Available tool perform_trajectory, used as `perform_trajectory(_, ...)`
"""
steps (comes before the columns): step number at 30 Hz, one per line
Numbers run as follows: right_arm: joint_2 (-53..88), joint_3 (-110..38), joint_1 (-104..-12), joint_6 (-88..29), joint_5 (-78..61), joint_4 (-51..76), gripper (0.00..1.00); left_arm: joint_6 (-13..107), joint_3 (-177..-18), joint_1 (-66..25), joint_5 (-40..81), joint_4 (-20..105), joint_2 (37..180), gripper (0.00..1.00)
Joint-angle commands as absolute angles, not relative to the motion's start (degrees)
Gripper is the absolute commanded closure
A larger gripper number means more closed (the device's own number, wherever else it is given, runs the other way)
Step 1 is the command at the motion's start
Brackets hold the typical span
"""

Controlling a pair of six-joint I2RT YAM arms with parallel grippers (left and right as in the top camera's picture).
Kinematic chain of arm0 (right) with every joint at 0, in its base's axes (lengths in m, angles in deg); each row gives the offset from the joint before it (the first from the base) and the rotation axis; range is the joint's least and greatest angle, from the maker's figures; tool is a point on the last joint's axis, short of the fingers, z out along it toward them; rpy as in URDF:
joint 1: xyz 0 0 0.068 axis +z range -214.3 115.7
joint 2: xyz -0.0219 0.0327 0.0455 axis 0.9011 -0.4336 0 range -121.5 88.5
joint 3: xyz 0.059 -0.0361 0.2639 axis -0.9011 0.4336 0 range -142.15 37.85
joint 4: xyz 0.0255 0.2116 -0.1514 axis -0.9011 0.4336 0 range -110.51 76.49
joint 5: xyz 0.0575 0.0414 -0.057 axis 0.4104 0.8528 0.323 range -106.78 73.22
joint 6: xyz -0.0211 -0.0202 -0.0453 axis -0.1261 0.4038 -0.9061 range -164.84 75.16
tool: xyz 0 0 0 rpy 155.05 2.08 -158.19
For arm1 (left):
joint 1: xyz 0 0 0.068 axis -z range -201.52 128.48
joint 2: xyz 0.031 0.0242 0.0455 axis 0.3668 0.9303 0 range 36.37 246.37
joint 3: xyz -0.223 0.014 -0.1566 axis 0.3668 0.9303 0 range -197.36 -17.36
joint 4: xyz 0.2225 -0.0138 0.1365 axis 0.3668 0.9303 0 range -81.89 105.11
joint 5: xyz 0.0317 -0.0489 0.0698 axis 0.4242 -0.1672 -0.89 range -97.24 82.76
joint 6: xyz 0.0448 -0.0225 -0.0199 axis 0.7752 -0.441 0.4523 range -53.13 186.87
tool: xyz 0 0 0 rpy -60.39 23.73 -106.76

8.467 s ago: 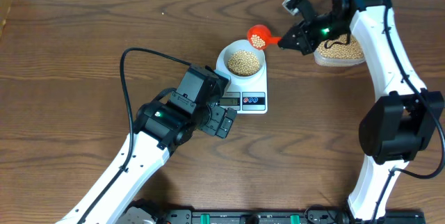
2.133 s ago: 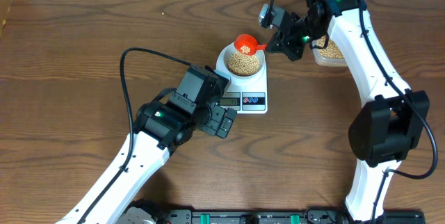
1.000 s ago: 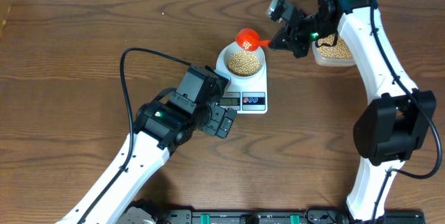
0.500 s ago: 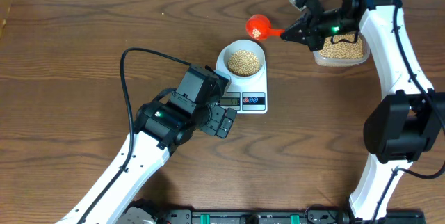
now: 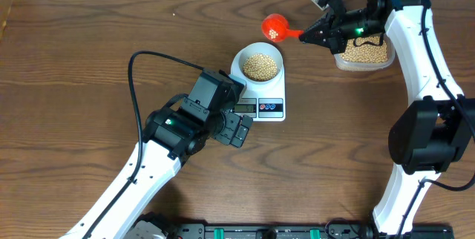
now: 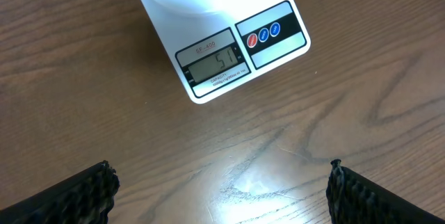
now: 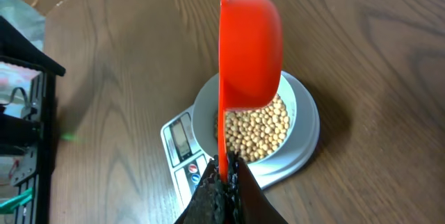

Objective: Scoop item into bowl and weigh 50g on scale
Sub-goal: 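Carry the red scoop right to the chickpea tub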

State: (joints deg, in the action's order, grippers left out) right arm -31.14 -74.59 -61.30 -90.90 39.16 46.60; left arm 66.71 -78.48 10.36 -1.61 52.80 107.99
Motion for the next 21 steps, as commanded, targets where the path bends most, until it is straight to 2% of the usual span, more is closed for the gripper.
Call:
perform_trajectory(1, -31.7, -75.8, -62.8, -89.1, 42.9, 46.8, 0.99, 66.6, -78.9, 10.2, -1.9, 52.9, 107.8, 0.02)
perform_trajectory(10, -31.7, -75.8, -69.8, -86.8, 47.3, 47.8, 0.99, 66.6, -78.9, 10.2, -1.9, 52.9, 107.9, 0.02)
perform_trajectory(21, -31.7, -75.8, -80.8, -86.7, 43.2, 52.9, 0.99, 66.7, -78.9, 10.2, -1.9, 52.9, 107.9, 0.02)
